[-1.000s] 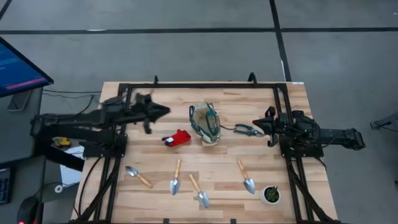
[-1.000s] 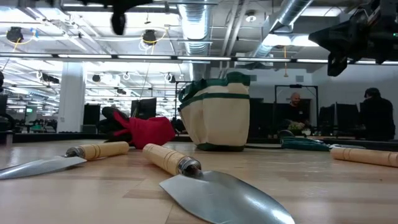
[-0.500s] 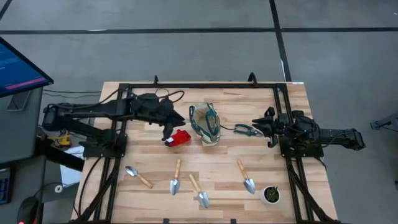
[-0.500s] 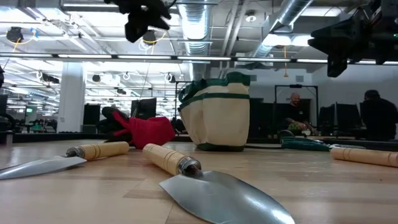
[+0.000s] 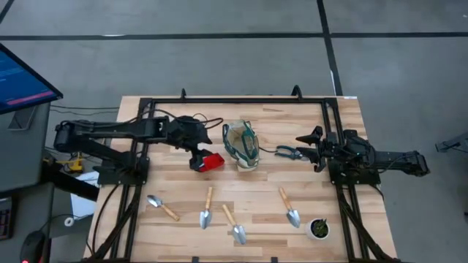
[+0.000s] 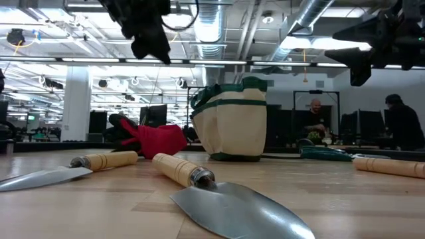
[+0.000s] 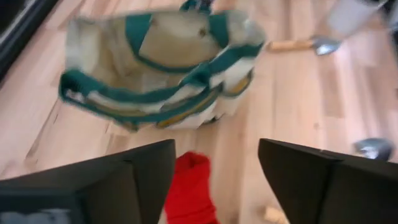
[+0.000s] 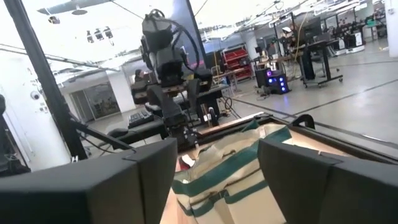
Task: Pick & Place Garden tools in Gardening bag
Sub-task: Put the gloves into the gardening bag
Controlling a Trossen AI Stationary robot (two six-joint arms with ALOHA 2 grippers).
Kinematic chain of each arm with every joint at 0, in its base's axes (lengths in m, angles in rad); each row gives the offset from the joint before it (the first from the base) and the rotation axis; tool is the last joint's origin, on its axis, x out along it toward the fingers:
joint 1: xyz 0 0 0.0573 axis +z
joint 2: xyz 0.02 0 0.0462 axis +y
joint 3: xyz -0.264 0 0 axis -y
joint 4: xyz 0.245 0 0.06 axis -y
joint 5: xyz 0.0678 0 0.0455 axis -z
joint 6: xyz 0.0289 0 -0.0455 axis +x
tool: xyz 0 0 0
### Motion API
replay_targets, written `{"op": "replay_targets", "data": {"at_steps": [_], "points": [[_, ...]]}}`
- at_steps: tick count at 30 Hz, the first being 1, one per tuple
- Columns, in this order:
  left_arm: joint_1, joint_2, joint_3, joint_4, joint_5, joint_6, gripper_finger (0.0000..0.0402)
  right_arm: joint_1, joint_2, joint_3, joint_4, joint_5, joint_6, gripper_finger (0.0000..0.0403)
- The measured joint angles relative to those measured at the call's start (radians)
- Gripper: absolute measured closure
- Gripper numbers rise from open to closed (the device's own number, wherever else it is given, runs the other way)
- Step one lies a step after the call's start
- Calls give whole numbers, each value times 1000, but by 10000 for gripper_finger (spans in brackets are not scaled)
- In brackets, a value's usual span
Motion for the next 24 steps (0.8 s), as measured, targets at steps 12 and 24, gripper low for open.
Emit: {"op": "replay_targets", "data": {"at_steps": [12,24], "points": [[21,157,0,-23,-75,0,124,2,0,0,-30,-5,0,179],[10,161,-159,78,-126,-57,124,2,0,0,-52,-6,0,179]]}}
